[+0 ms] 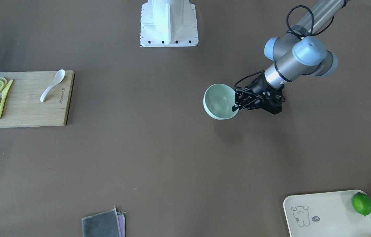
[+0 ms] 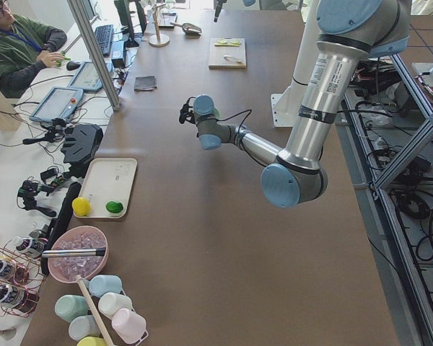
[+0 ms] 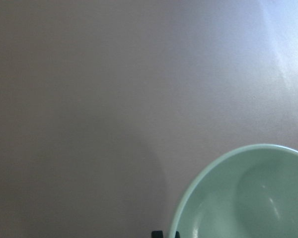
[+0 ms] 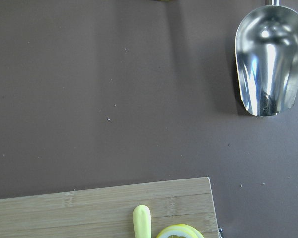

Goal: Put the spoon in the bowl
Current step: 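Push the pale green bowl with the left gripper toward the table center, then withdraw the left gripper from the bowl while the right gripper reaches toward the white spoon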

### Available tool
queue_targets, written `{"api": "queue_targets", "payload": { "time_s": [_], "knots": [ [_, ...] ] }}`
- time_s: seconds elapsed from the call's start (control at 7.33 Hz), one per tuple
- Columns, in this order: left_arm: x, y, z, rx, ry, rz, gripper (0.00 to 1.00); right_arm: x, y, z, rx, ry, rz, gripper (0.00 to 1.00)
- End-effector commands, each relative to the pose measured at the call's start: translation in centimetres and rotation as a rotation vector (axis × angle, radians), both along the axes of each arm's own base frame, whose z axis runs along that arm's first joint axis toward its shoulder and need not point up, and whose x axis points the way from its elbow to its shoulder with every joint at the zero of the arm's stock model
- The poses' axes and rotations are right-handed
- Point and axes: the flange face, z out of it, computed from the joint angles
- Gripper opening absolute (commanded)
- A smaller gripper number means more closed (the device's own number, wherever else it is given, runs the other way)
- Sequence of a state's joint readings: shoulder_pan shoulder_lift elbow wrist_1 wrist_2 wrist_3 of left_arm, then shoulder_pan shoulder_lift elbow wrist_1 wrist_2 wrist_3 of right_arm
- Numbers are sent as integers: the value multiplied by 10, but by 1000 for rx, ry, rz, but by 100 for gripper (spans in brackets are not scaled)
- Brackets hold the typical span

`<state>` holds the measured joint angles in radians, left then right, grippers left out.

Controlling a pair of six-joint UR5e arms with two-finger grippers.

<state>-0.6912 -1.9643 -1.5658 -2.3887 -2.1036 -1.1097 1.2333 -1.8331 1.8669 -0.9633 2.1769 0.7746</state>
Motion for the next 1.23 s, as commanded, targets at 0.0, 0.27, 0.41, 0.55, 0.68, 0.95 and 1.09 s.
{"api": "queue_targets", "payload": {
  "time_s": [0.0, 0.27, 0.41, 0.55, 0.68, 0.95, 1.09],
  "knots": [
    [96, 40, -70, -13, -54, -41, 0, 0, 0, 0, -1, -1, 0, 100],
    [116, 47, -91, -21, -100, -32, 0, -2, -3, -2, -6, -7, 8, 100],
    [117, 46, -90, -15, -104, -30, 33, -4, -5, -5, -1, -9, 8, 100],
    [116, 46, -91, -12, -100, -31, 82, -5, -5, -5, -2, -10, 4, 100],
    [109, 49, -99, -3, -79, -30, 98, -6, -5, -7, 1, -15, -1, 100],
    [37, -1, -88, -14, -63, -8, 99, -24, 2, -36, -72, -81, 66, 98],
    [-40, -37, -58, 6, -66, 12, 99, -44, 10, -51, -126, -106, 101, 97]
  ]
}}
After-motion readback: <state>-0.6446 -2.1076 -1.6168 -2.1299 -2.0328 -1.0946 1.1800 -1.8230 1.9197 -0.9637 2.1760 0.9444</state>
